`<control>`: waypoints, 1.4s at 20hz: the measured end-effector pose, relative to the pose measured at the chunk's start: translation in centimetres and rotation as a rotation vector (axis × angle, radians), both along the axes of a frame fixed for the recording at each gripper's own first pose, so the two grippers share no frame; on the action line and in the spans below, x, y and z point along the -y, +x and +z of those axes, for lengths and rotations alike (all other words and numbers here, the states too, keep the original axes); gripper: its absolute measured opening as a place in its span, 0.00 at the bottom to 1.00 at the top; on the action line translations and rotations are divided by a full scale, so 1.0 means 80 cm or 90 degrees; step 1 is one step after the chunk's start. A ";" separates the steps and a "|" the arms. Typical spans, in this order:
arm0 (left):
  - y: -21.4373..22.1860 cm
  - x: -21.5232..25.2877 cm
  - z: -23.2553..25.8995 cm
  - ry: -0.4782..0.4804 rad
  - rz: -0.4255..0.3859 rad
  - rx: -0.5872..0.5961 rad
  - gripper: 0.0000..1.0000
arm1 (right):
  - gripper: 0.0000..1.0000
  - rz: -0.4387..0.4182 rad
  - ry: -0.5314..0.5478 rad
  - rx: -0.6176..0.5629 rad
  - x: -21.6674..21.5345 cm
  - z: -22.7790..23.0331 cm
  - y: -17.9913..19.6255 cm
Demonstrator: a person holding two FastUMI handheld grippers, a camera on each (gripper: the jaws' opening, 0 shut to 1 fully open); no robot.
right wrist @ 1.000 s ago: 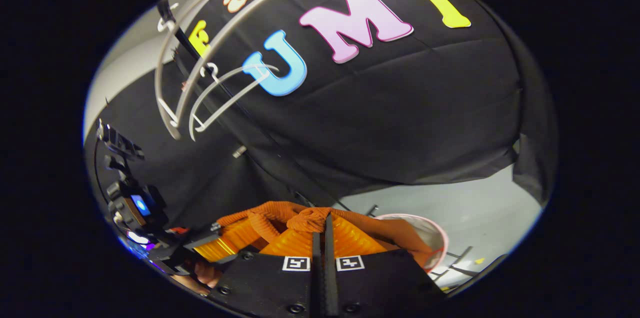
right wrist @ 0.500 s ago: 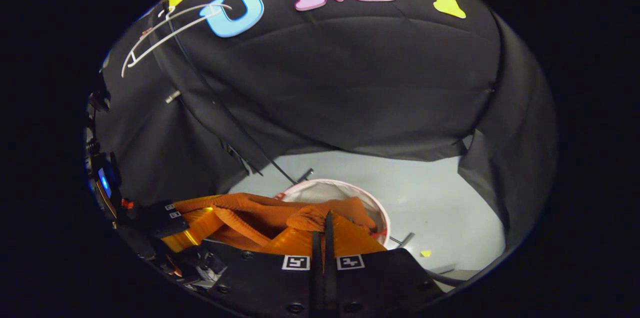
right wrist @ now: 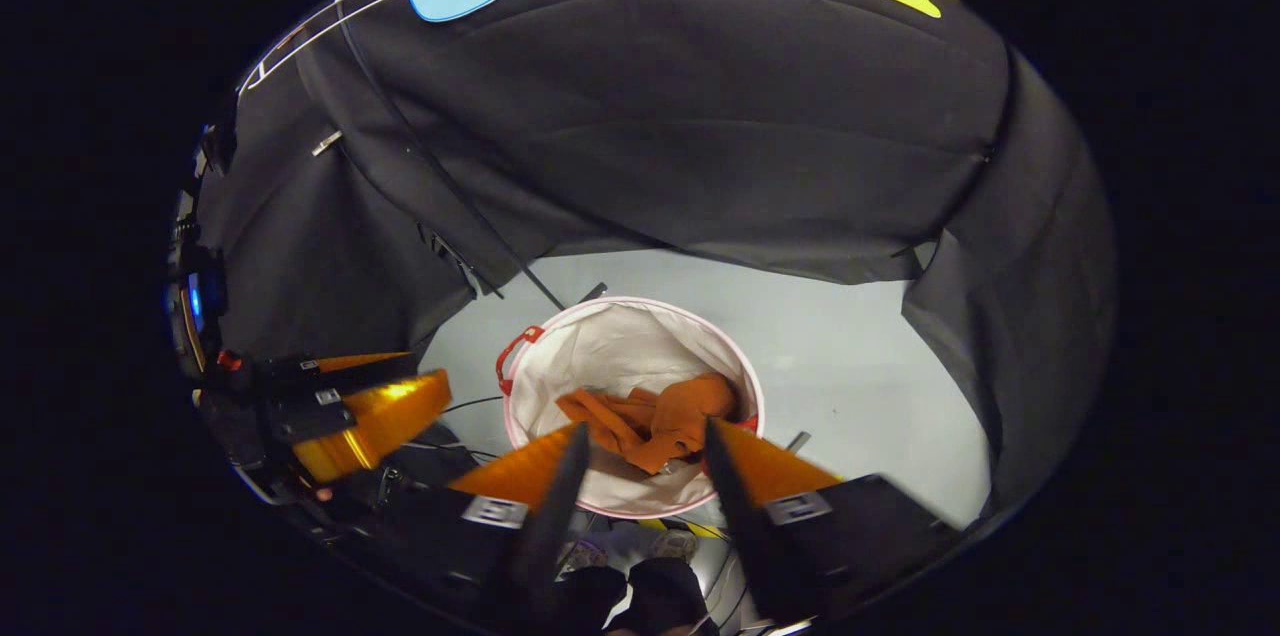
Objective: Grasp the clothes on the hanger with both hands and then place them into the laundry hamper below.
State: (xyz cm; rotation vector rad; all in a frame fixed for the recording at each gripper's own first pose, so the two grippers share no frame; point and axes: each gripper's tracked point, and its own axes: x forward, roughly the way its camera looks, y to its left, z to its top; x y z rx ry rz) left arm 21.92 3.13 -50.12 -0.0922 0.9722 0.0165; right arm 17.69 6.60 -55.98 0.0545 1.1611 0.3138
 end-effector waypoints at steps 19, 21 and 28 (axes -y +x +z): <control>-0.030 -0.027 0.140 0.046 0.025 0.147 0.96 | 0.99 -0.056 -0.004 0.173 -0.017 0.150 0.000; -0.036 -0.033 0.175 0.051 0.028 0.187 0.95 | 0.99 -0.069 -0.002 0.212 -0.018 0.188 0.002; -0.074 -0.041 0.303 0.052 0.043 0.326 0.95 | 0.99 -0.098 0.006 0.345 -0.020 0.322 -0.003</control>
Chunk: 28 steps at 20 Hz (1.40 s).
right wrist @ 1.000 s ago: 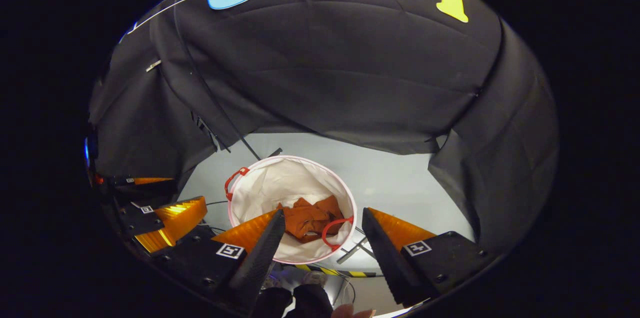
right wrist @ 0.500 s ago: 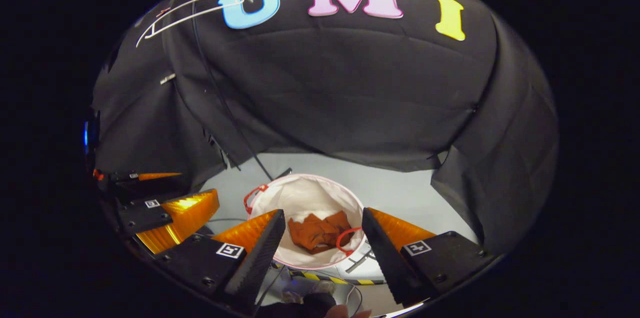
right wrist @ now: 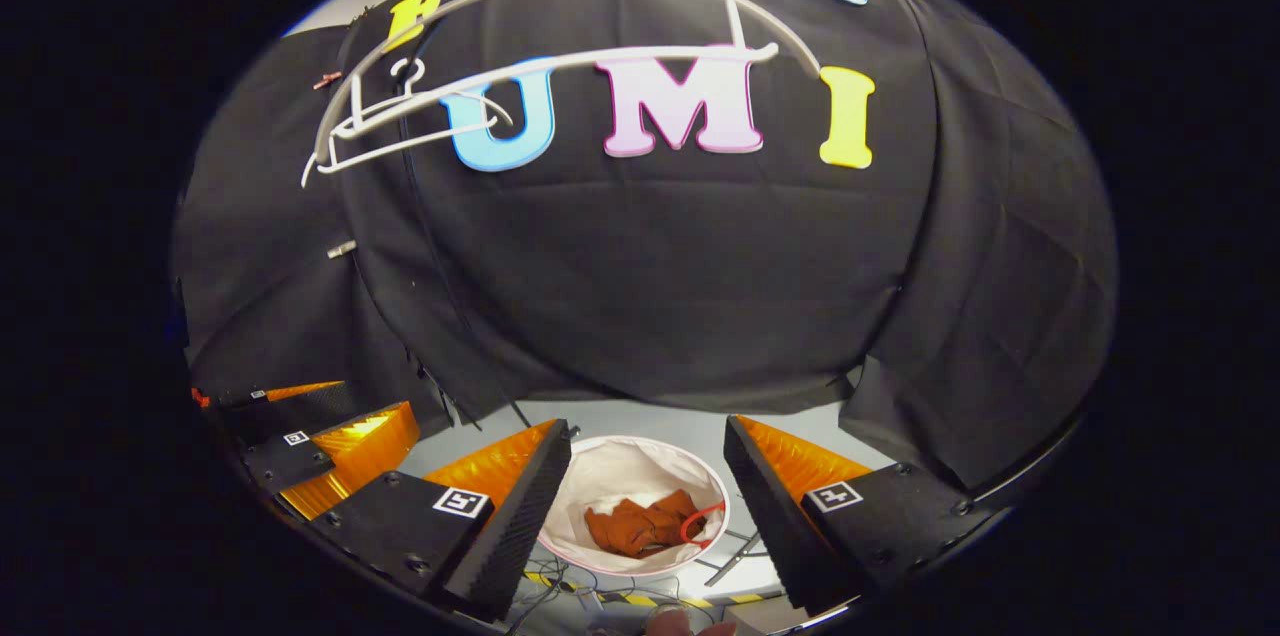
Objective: Grasp the clothes on the hanger with both hands and then place them into the laundry hamper below.
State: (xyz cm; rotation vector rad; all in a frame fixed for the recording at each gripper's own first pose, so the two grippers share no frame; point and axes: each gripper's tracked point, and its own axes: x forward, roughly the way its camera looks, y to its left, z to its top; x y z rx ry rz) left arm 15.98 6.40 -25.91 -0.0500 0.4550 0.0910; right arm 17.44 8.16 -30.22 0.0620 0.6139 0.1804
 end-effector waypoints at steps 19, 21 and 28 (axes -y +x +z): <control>-0.128 0.002 0.258 0.038 -0.029 0.261 0.92 | 1.00 -0.045 -0.010 0.305 0.007 0.304 -0.069; -0.134 0.008 0.265 0.050 -0.029 0.276 0.95 | 0.99 -0.045 -0.007 0.316 0.009 0.316 -0.077; -0.152 0.025 0.281 0.055 -0.018 0.308 0.95 | 0.94 -0.048 -0.003 0.346 0.046 0.340 -0.092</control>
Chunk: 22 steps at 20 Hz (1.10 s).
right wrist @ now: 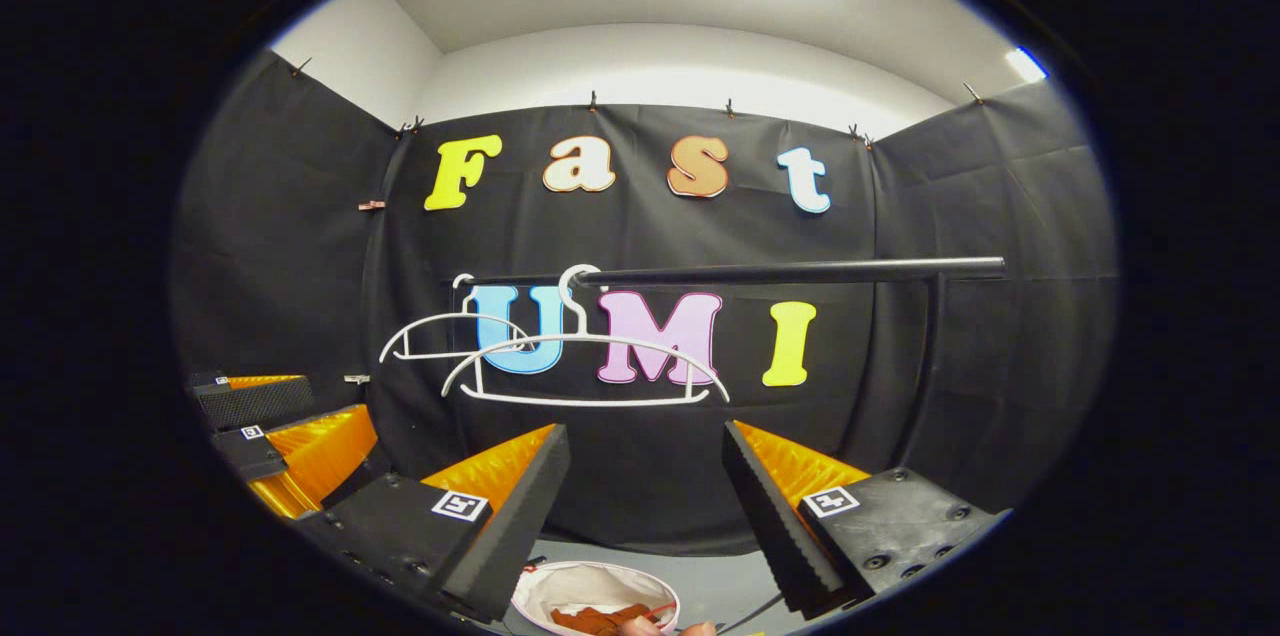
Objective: Grasp the clothes on the hanger with both hands and then place them into the laundry hamper below.
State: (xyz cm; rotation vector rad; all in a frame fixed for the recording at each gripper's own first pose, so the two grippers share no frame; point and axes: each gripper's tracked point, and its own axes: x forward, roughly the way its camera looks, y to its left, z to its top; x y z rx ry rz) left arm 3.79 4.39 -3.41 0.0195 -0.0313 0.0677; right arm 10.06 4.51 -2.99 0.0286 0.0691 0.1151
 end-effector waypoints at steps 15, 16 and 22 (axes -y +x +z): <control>-0.024 0.005 0.010 -0.009 0.004 0.005 0.95 | 0.98 0.018 -0.009 0.024 -0.008 0.011 -0.025; -0.025 0.005 0.011 -0.008 0.005 0.006 0.95 | 0.98 0.018 -0.009 0.025 -0.009 0.012 -0.025; -0.027 0.007 0.011 -0.011 0.002 0.005 0.92 | 0.98 0.018 -0.009 0.024 -0.008 0.012 -0.027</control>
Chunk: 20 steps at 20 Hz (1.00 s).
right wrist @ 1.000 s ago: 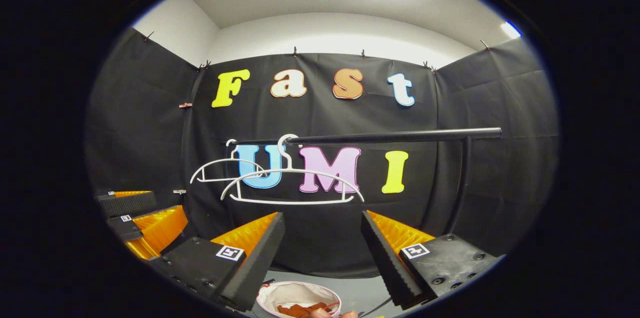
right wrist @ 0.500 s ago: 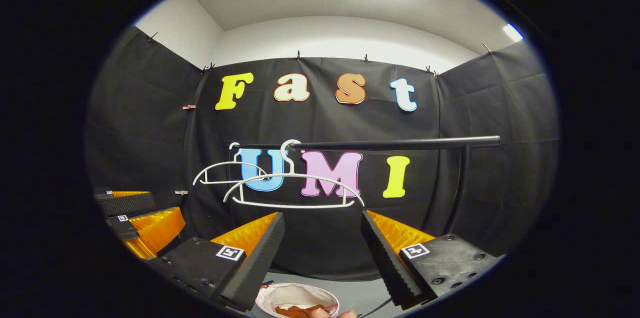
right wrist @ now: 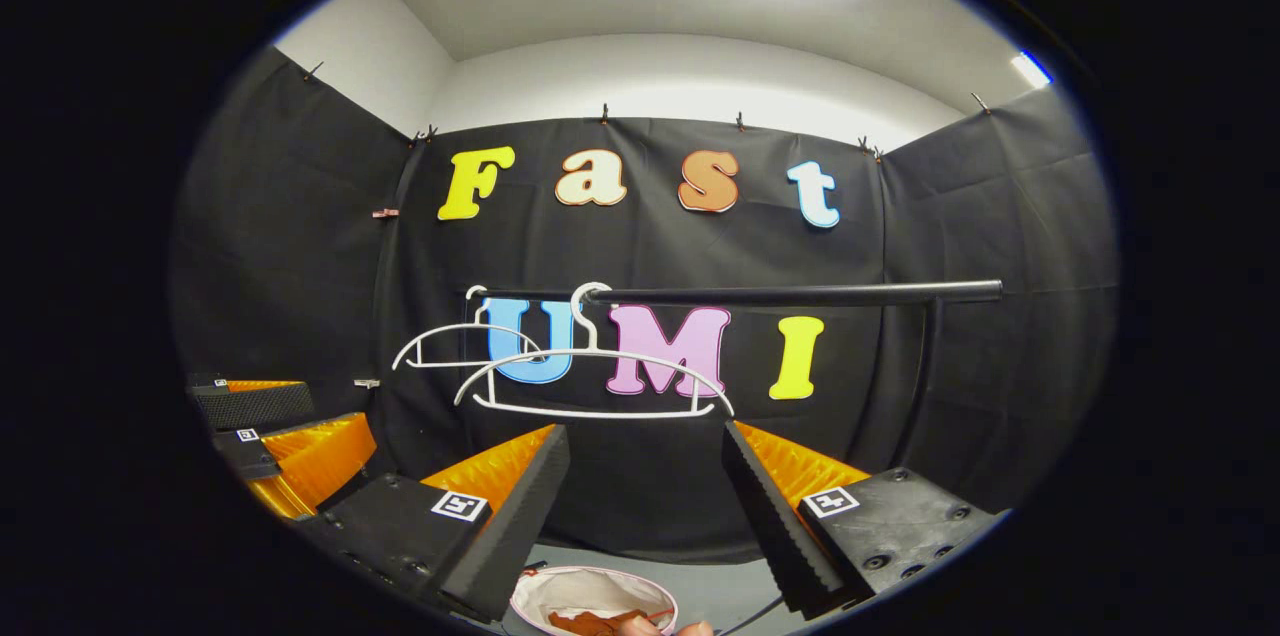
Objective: Grasp the clothes on the hanger with both hands and then place them into the laundry hamper below.
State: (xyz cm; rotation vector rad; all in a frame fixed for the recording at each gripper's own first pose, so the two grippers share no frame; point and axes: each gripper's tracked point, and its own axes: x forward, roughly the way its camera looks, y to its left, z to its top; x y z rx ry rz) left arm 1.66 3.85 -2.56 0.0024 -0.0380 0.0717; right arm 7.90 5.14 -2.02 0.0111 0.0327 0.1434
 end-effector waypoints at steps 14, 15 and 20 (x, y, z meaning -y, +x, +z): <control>-0.010 0.010 -0.002 0.006 -0.007 -0.007 0.95 | 0.98 -0.006 0.000 0.003 0.001 0.002 -0.008; -0.009 0.009 -0.003 0.007 -0.006 -0.007 0.95 | 1.00 -0.007 -0.001 0.006 0.003 0.004 -0.008; -0.007 0.009 -0.001 0.004 -0.003 -0.003 0.95 | 0.98 -0.009 -0.003 0.009 0.006 0.004 -0.006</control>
